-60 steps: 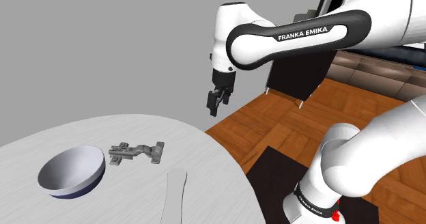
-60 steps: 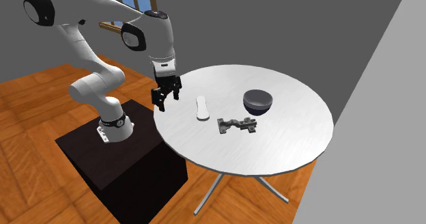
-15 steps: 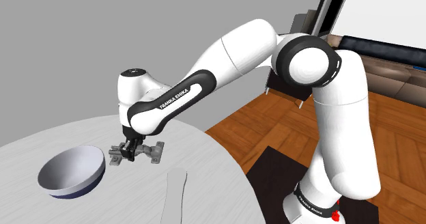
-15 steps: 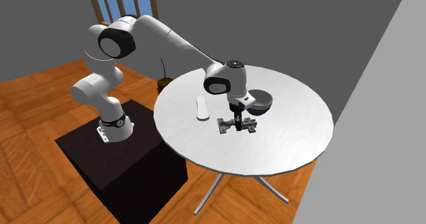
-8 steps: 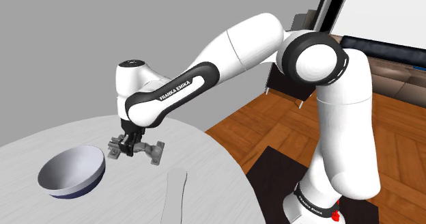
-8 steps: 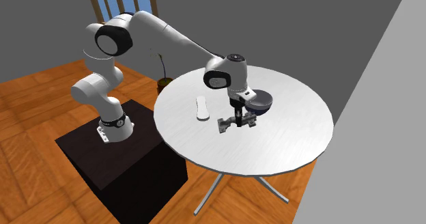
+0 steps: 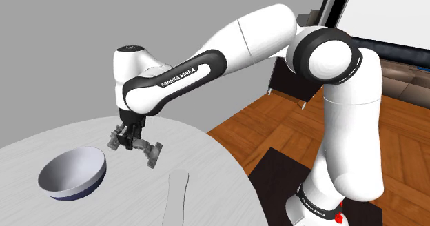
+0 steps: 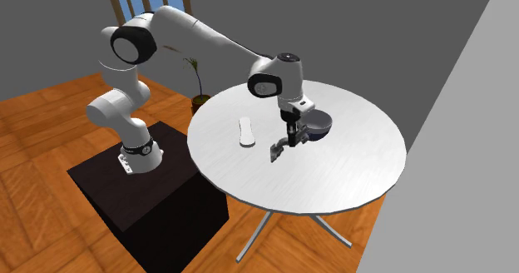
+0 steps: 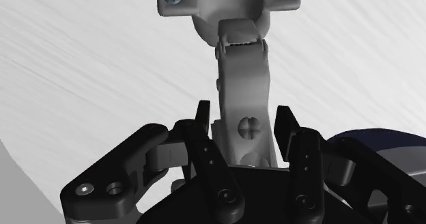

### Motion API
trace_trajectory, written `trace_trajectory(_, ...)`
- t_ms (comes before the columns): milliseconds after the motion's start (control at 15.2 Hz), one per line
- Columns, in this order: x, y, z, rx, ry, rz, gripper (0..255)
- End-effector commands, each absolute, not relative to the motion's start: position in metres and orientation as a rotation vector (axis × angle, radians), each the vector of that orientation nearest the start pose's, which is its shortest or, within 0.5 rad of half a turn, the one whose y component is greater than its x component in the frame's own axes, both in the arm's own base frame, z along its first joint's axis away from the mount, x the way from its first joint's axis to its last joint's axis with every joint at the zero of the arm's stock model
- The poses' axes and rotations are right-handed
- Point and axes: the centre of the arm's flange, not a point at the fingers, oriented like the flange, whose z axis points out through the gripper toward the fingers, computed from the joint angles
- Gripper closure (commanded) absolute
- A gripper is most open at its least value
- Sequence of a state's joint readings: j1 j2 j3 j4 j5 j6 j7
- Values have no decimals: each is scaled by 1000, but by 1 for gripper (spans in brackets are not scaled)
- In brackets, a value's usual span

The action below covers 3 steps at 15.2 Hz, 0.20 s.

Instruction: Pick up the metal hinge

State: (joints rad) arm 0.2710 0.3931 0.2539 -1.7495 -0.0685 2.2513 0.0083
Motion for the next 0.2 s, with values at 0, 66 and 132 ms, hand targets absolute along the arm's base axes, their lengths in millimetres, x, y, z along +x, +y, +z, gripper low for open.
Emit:
trace_trajectory(0, 582, 317, 375, -2959, -806, -165, 255)
trace_trajectory(66, 582, 317, 376, -2959, -806, -165, 255)
trace_trajectory(132, 582, 317, 376, -2959, -806, -165, 255)
